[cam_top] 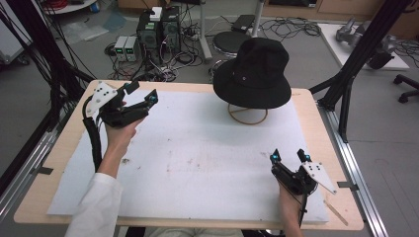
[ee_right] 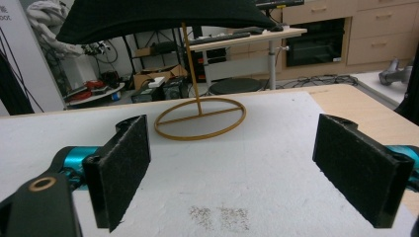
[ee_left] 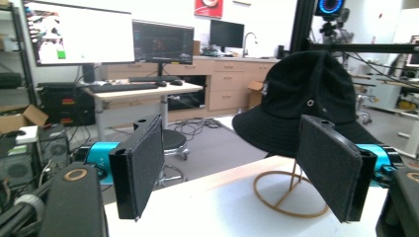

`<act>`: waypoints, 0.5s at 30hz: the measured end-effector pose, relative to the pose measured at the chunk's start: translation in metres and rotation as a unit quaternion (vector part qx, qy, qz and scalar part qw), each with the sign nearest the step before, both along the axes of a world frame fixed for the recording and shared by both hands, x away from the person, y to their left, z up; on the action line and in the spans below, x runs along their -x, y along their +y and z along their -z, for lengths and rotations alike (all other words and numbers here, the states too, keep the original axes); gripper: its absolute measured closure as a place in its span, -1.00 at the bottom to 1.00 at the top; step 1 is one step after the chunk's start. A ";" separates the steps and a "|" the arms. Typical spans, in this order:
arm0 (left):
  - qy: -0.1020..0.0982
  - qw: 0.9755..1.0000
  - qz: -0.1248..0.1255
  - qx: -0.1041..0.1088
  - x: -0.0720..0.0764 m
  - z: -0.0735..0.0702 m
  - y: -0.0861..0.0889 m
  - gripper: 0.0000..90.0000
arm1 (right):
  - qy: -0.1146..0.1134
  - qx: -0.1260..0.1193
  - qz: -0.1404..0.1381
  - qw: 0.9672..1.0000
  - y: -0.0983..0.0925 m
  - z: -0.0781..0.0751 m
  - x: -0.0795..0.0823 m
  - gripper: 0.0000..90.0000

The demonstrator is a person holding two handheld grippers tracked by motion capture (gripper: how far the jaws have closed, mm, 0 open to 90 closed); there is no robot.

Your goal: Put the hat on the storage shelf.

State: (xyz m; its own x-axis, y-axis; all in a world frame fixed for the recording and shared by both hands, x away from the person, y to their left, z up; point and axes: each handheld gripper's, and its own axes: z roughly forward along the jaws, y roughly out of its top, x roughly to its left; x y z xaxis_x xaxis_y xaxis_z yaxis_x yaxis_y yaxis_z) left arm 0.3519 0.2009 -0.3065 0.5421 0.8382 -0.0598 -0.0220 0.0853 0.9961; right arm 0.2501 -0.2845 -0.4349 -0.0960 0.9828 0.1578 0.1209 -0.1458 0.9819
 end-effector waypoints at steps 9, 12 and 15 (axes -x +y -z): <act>0.009 1.000 -0.018 0.019 0.017 0.020 0.025 -0.42 | 0.002 -0.004 0.000 1.000 0.000 0.000 -0.001 -0.69; 0.007 0.999 -0.027 0.020 0.025 0.027 0.034 -0.43 | 0.005 -0.009 -0.001 1.000 -0.001 0.001 -0.001 -0.69; 0.007 0.999 -0.039 0.023 0.032 0.035 0.043 -0.45 | 0.006 -0.014 -0.001 1.000 -0.001 0.001 -0.001 -0.69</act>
State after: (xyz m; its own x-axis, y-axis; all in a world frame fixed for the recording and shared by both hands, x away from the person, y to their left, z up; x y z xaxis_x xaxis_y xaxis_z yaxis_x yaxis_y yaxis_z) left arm 0.3198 0.2439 -0.3414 0.4747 0.8738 -0.1053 -0.0174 0.1290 0.9915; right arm 0.2506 -0.2853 -0.4357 -0.0963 0.9777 0.1868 0.1329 -0.1733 0.9759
